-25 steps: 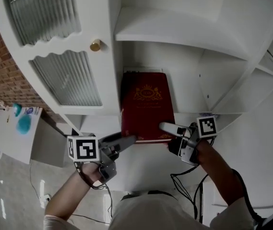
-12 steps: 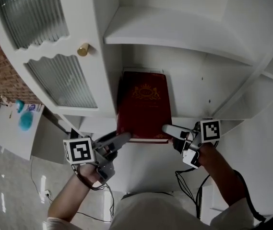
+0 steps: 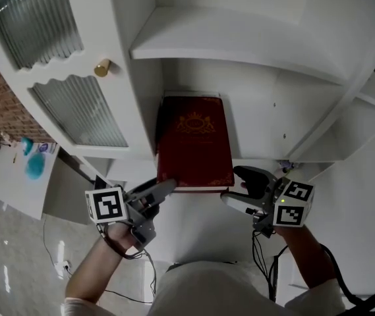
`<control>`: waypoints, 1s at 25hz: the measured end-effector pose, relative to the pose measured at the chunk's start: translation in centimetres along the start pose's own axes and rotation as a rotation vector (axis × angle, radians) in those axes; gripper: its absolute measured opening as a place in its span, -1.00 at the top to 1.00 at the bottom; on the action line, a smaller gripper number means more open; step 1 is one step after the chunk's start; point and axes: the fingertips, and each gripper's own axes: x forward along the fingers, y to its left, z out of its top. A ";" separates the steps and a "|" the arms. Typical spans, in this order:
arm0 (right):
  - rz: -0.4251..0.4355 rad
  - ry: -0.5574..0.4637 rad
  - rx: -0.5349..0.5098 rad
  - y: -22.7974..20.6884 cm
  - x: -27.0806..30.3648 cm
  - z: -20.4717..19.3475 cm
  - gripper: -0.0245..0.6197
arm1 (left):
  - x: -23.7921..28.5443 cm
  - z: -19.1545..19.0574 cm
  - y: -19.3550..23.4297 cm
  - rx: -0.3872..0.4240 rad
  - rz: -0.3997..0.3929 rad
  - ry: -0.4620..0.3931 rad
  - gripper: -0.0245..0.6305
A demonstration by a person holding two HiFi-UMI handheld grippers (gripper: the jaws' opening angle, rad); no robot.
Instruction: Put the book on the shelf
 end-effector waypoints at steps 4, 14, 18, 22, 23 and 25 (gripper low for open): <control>-0.131 0.055 -0.204 -1.3 1.4 -1.0 -0.24 | 0.5 0.2 0.3 -0.002 0.013 0.002 -0.10; -0.246 0.021 -0.257 -3.3 3.9 0.4 -0.19 | 0.3 2.1 0.8 0.094 0.059 0.006 -0.15; -0.285 0.032 -0.270 -4.1 4.6 0.6 -0.09 | -1.3 2.9 0.7 0.142 0.067 -0.011 -0.15; -0.302 0.025 -0.253 -5.1 5.1 1.0 -0.07 | -2.5 3.2 0.1 0.201 0.066 -0.021 -0.14; -0.308 0.025 -0.250 -5.2 5.2 1.1 -0.06 | -2.7 3.1 0.2 0.215 0.073 -0.016 -0.14; -0.323 0.028 -0.251 -5.5 5.5 1.3 -0.02 | -3.4 2.7 1.1 0.227 0.101 -0.007 -0.14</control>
